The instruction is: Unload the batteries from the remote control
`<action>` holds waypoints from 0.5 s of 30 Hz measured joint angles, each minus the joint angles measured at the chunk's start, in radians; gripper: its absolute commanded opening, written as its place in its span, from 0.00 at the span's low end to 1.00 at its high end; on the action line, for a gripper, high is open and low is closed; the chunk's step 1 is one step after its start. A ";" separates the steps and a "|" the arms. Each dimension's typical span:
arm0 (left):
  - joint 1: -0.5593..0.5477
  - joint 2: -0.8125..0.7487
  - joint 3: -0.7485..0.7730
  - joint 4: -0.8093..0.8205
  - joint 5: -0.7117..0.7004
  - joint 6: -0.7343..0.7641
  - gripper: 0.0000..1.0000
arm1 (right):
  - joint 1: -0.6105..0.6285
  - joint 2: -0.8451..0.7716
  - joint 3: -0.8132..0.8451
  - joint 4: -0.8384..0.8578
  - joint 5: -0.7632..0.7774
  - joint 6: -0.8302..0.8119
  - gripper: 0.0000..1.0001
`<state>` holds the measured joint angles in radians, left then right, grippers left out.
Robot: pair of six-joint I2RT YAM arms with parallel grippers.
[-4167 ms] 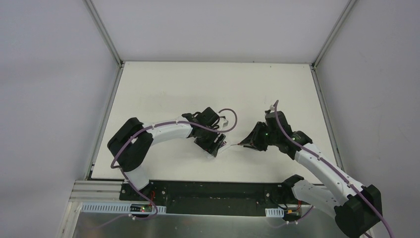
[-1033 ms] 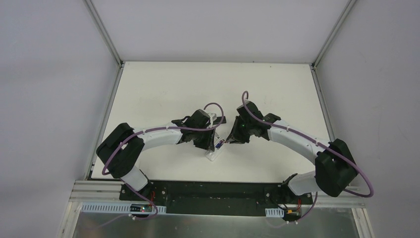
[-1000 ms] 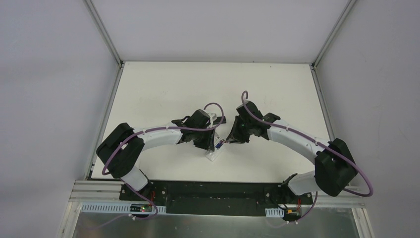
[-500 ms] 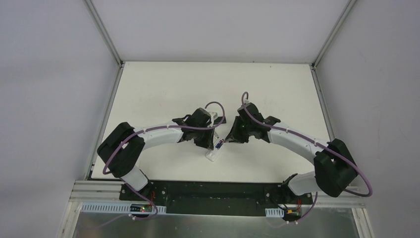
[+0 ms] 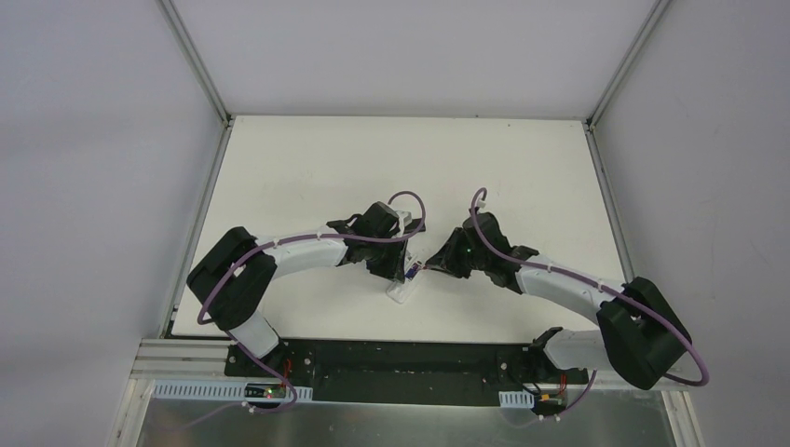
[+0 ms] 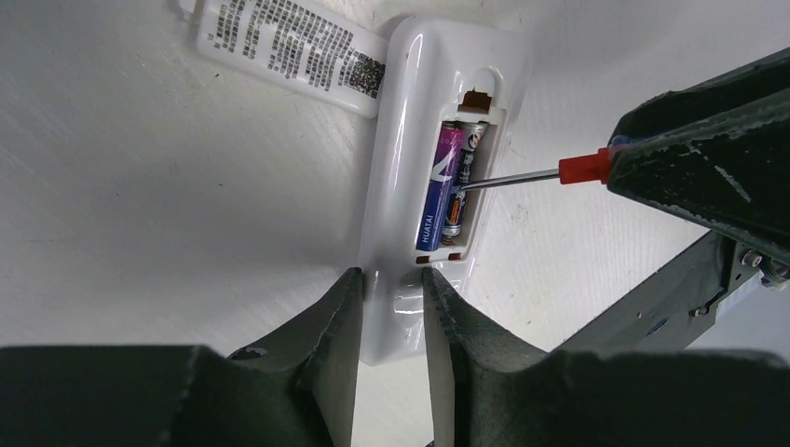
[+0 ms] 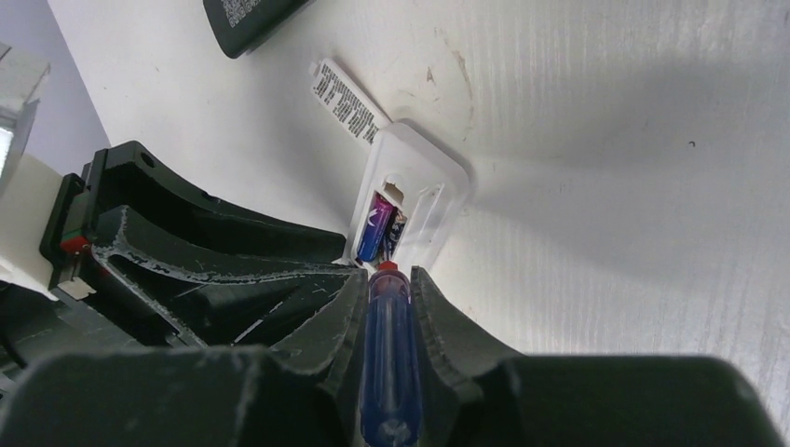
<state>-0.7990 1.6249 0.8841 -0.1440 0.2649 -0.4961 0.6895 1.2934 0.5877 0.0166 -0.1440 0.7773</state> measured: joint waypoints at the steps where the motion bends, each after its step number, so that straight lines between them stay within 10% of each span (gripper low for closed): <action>1: 0.000 0.001 0.001 -0.001 0.001 0.001 0.25 | -0.002 0.000 -0.010 0.018 -0.001 0.006 0.00; 15: 0.000 0.009 0.013 -0.015 0.011 0.018 0.23 | -0.017 -0.018 -0.193 0.314 -0.014 0.175 0.00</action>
<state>-0.7994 1.6337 0.8970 -0.1589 0.2756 -0.4786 0.6727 1.2755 0.3943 0.3305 -0.1581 0.9527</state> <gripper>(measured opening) 0.239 0.203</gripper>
